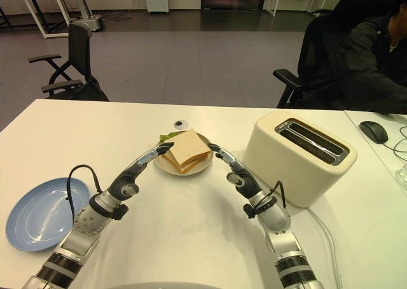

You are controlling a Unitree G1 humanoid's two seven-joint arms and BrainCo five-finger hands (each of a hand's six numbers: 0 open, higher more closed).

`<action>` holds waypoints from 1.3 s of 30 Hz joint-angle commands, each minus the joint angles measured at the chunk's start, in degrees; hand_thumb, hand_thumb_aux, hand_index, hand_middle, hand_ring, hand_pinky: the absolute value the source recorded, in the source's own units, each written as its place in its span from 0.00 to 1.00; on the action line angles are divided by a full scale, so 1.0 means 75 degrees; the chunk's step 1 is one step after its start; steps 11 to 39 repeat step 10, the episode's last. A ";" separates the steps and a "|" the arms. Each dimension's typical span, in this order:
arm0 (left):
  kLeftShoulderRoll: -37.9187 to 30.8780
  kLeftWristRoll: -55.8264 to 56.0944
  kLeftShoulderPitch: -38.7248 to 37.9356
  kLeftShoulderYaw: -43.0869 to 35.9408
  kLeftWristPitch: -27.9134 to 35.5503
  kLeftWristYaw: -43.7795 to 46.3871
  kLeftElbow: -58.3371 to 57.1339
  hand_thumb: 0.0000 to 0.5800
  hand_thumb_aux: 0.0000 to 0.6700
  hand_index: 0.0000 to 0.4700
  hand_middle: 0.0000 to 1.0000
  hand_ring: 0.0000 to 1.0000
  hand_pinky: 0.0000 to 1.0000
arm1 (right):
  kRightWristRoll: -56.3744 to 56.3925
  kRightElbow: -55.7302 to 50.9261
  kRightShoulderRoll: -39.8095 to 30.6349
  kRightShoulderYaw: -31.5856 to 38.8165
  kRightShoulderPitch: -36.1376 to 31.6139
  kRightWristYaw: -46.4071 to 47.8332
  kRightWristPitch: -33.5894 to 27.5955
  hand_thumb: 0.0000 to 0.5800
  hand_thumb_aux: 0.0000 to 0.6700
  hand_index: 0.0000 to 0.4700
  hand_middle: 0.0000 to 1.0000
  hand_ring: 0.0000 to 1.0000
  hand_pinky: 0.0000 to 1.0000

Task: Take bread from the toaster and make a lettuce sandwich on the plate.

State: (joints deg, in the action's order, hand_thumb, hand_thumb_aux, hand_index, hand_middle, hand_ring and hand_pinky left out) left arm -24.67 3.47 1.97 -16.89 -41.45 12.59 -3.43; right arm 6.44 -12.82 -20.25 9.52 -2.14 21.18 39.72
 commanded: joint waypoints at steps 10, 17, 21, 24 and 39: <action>0.0371 0.0215 -0.0162 0.0631 0.0112 0.0851 -0.0161 0.00 0.00 0.00 0.00 0.00 0.00 | 0.0622 -0.0492 0.0244 -0.0407 -0.0236 0.0848 0.0360 0.00 0.00 0.00 0.00 0.00 0.00; 0.0371 0.0215 -0.0162 0.0631 0.0112 0.0851 -0.0161 0.00 0.00 0.00 0.00 0.00 0.00 | 0.0622 -0.0492 0.0244 -0.0407 -0.0236 0.0848 0.0360 0.00 0.00 0.00 0.00 0.00 0.00; 0.0371 0.0215 -0.0162 0.0631 0.0112 0.0851 -0.0161 0.00 0.00 0.00 0.00 0.00 0.00 | 0.0622 -0.0492 0.0244 -0.0407 -0.0236 0.0848 0.0360 0.00 0.00 0.00 0.00 0.00 0.00; 0.0371 0.0215 -0.0162 0.0631 0.0112 0.0851 -0.0161 0.00 0.00 0.00 0.00 0.00 0.00 | 0.0622 -0.0492 0.0244 -0.0407 -0.0236 0.0848 0.0360 0.00 0.00 0.00 0.00 0.00 0.00; 0.0371 0.0215 -0.0162 0.0631 0.0112 0.0851 -0.0161 0.00 0.00 0.00 0.00 0.00 0.00 | 0.0622 -0.0492 0.0244 -0.0407 -0.0236 0.0848 0.0360 0.00 0.00 0.00 0.00 0.00 0.00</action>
